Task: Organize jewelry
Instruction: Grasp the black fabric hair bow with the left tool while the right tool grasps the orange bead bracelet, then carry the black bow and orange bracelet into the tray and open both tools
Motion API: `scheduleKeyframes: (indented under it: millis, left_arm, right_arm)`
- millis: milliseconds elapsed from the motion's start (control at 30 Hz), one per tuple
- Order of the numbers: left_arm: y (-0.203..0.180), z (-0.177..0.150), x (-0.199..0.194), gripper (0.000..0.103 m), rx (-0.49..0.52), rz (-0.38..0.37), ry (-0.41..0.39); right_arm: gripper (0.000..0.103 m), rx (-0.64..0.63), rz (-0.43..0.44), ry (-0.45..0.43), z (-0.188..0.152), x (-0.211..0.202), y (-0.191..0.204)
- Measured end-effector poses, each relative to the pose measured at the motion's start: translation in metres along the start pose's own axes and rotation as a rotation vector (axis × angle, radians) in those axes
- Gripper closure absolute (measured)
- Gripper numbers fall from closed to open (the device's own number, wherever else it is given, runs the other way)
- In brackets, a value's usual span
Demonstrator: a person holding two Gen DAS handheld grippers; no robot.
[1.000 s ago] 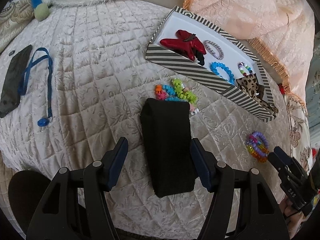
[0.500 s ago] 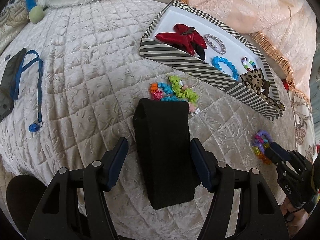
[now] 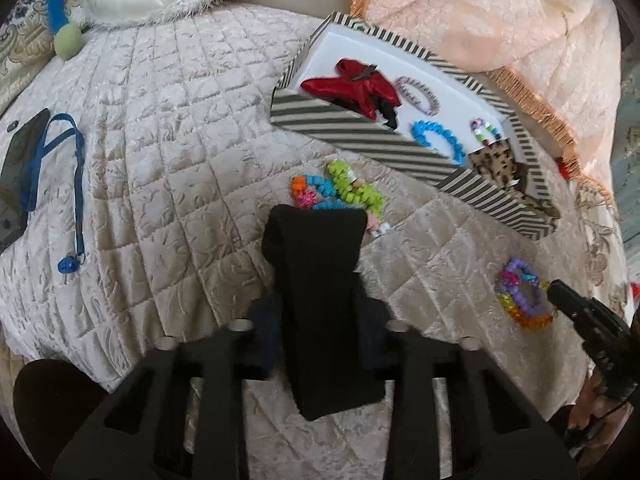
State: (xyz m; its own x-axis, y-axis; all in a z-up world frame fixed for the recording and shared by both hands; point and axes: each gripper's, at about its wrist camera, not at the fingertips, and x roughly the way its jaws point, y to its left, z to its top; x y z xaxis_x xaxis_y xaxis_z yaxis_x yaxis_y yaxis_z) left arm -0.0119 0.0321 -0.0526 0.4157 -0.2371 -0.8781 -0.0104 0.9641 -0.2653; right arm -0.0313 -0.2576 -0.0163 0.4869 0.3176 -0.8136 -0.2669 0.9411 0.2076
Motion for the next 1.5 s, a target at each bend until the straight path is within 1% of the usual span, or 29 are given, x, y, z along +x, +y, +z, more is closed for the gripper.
scheduleKeyframes:
  millis: [100, 367, 500, 567, 767, 1033, 1200, 1500]
  left_arm:
    - [-0.002, 0.001, -0.011, 0.088, 0.006, -0.018, -0.020]
    - [-0.006, -0.002, -0.038, 0.091, 0.024, -0.070, -0.051]
    - [-0.009, -0.002, -0.051, 0.091, 0.028, -0.095, -0.063]
    - [-0.013, -0.002, -0.059, 0.091, 0.040, -0.095, -0.080]
    - [-0.025, -0.001, -0.073, 0.091, 0.084, -0.066, -0.119]
    - [-0.040, 0.008, -0.076, 0.091, 0.134, -0.026, -0.145]
    - [-0.049, 0.018, -0.073, 0.091, 0.162, -0.003, -0.163]
    - [-0.057, 0.043, -0.063, 0.091, 0.179, 0.011, -0.178]
  right_arm:
    - [0.095, 0.005, 0.016, -0.054, 0.006, -0.023, 0.005]
    - [0.095, -0.009, 0.042, -0.158, 0.015, -0.064, 0.025]
    - [0.095, -0.016, 0.052, -0.181, 0.017, -0.076, 0.030]
    - [0.095, -0.018, 0.055, -0.191, 0.019, -0.079, 0.033]
    - [0.095, -0.030, 0.057, -0.210, 0.024, -0.085, 0.039]
    - [0.095, -0.041, 0.052, -0.216, 0.035, -0.084, 0.042]
    - [0.095, -0.053, 0.052, -0.208, 0.044, -0.078, 0.043]
    - [0.095, -0.062, 0.052, -0.186, 0.063, -0.060, 0.042]
